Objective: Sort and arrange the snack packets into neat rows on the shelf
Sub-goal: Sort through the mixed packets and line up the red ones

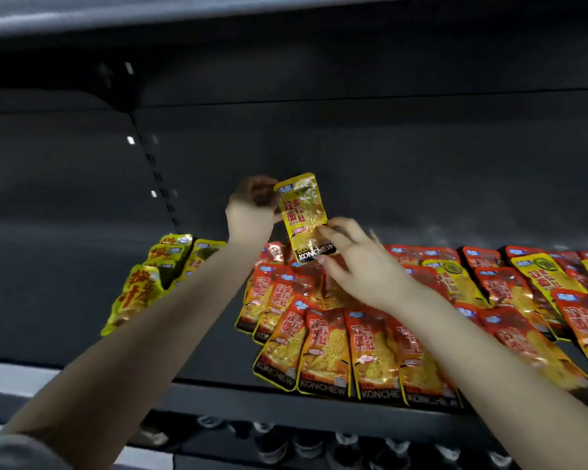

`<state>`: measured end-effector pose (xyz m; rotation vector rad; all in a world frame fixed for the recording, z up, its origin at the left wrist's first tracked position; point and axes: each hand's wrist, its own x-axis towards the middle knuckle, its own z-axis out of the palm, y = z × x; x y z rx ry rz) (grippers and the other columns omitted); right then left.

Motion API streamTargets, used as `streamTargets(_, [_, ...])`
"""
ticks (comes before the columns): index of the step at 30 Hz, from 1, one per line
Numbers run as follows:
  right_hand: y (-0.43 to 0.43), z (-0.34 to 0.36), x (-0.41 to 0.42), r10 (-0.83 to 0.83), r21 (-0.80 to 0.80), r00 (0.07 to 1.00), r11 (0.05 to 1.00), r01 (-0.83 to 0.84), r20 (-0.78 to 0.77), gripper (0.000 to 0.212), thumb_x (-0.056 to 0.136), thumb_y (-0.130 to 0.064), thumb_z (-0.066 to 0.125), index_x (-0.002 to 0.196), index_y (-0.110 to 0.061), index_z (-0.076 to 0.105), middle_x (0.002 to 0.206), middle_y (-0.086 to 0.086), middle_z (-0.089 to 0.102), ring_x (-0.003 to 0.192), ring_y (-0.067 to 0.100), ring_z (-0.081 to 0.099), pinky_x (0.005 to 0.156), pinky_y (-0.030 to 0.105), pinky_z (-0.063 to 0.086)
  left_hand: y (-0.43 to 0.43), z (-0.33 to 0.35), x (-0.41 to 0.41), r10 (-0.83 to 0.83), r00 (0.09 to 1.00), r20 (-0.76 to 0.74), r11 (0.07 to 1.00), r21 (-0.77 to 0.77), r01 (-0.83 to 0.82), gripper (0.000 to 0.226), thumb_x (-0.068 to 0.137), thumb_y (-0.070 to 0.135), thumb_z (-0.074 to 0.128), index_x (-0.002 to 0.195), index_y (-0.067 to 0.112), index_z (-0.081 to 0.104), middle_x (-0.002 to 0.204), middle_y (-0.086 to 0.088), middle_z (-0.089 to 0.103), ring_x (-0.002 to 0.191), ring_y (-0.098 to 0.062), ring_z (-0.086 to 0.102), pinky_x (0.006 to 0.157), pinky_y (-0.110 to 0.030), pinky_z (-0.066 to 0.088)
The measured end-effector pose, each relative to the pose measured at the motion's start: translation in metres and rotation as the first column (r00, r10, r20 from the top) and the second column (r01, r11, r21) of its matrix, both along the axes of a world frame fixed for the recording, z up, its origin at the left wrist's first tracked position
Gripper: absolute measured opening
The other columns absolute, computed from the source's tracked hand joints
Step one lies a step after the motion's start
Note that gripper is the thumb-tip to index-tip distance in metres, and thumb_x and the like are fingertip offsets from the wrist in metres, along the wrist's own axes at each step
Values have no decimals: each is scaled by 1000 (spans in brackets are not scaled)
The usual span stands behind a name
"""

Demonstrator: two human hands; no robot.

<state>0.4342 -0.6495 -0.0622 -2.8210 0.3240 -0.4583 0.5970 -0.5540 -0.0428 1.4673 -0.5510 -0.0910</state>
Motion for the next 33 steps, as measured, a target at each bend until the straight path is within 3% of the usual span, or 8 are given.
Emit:
streamTargets(4, [28,-2,21,45,26,999,999,-45,4,54,96,-39,43,143,-15,34,141,2,30,115,23,49,110,49,27,34,-5,17,44,995,-92,999,1,-44,23,85,-9,59,94,12,57,90,-5,65,93,-24,66,72,-36,58])
streamTargets(9, [59,-4,47,118,40,993,992,-117,-6,58,96,-37,44,147,-17,25,150,0,21,131,23,37,112,46,25,71,-6,36,87,994,-61,995,57,-83,23,86,-3,62,91,19,58,94,-9,67,90,-25,67,74,-38,58])
streamTargets(13, [78,-8,64,141,123,990,982,-140,6,61,95,-34,47,147,-15,23,151,1,18,133,23,36,109,31,30,91,-10,47,124,992,-34,989,90,-121,27,87,0,63,87,26,58,95,-7,66,94,-28,67,77,-42,58])
streamTargets(16, [93,-14,75,143,173,990,975,-141,1,61,95,-34,47,147,-14,22,153,0,15,134,21,33,108,28,28,103,-16,57,117,993,-32,987,111,-113,23,88,0,61,94,22,58,93,-4,66,95,-25,66,76,-40,58])
streamTargets(21, [109,-25,89,101,205,994,975,-91,-40,63,96,-33,47,148,-11,20,154,-1,12,136,20,29,108,24,24,114,-24,73,26,999,-30,979,202,-19,30,87,-6,58,106,18,56,101,-4,67,92,-19,66,71,-31,58])
streamTargets(28, [111,-35,98,13,206,992,978,14,-126,65,96,-32,45,149,-12,14,156,2,8,138,23,28,110,28,26,105,-36,87,-112,993,-40,951,284,118,41,81,-11,62,115,12,53,105,-7,63,89,-21,65,76,-42,58])
streamTargets(33, [111,-38,106,-41,185,984,980,73,-171,65,96,-32,46,149,-12,14,154,3,13,131,24,38,108,32,33,96,-45,99,-236,966,106,862,481,158,52,80,-10,62,122,18,51,101,-4,60,84,-17,65,69,-33,55])
